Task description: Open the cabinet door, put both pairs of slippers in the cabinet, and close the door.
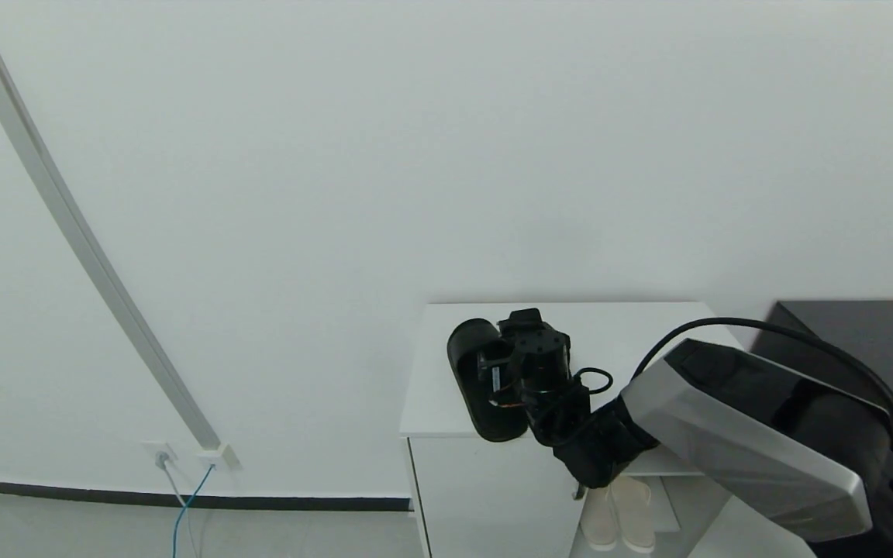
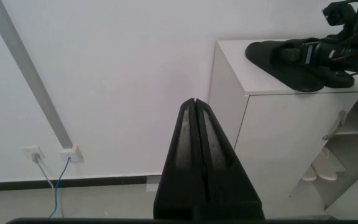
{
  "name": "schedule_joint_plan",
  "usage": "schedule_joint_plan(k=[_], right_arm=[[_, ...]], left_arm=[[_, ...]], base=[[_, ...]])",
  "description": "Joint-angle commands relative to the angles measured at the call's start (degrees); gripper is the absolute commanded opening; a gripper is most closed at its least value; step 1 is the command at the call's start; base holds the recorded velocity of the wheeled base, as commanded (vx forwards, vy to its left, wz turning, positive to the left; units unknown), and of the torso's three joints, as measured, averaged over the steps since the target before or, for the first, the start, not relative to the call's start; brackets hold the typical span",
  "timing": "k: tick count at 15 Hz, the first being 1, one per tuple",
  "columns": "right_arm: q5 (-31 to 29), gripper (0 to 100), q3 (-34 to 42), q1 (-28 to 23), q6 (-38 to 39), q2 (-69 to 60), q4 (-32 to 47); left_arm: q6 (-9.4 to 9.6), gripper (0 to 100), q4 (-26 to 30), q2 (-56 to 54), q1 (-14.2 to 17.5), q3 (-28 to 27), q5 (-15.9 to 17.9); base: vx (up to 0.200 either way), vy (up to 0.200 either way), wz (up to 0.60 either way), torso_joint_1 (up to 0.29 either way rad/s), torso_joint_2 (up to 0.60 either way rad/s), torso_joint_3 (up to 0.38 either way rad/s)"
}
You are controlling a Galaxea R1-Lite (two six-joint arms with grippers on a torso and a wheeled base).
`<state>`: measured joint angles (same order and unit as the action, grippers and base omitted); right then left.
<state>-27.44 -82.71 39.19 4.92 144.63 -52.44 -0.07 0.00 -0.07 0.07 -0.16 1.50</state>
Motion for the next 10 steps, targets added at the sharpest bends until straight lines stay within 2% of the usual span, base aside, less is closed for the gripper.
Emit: schedule_joint_plan(k=[1, 7, 8, 10], right_arm=[[-0.07, 100, -5.35, -0.96, -0.09, 3.2, 1.82], [0.02, 100, -9.4, -1.4, 0.17, 4.78, 4.1], [0.02, 0, -9.57, -1.58, 0.26, 4.78, 4.1], [0.02, 0, -9.57, -1.75, 0.35, 4.96, 4.46]], left_arm=[[-0.01, 0, 0.0, 0.07, 0.01, -0.02, -0.01], [-0.01, 0, 0.0, 0.07, 0.01, -0.02, -0.01], [-0.01, 0, 0.0, 0.07, 0.01, -0.02, -0.01], [-0.01, 0, 0.0, 0.07, 0.01, -0.02, -0.01]], base=[[0.0, 0.0, 0.0, 0.0, 0.0, 0.0], [0.0, 0.0, 0.0, 0.0, 0.0, 0.0], [0.0, 0.0, 0.0, 0.0, 0.0, 0.0], [0.0, 0.0, 0.0, 0.0, 0.0, 0.0]])
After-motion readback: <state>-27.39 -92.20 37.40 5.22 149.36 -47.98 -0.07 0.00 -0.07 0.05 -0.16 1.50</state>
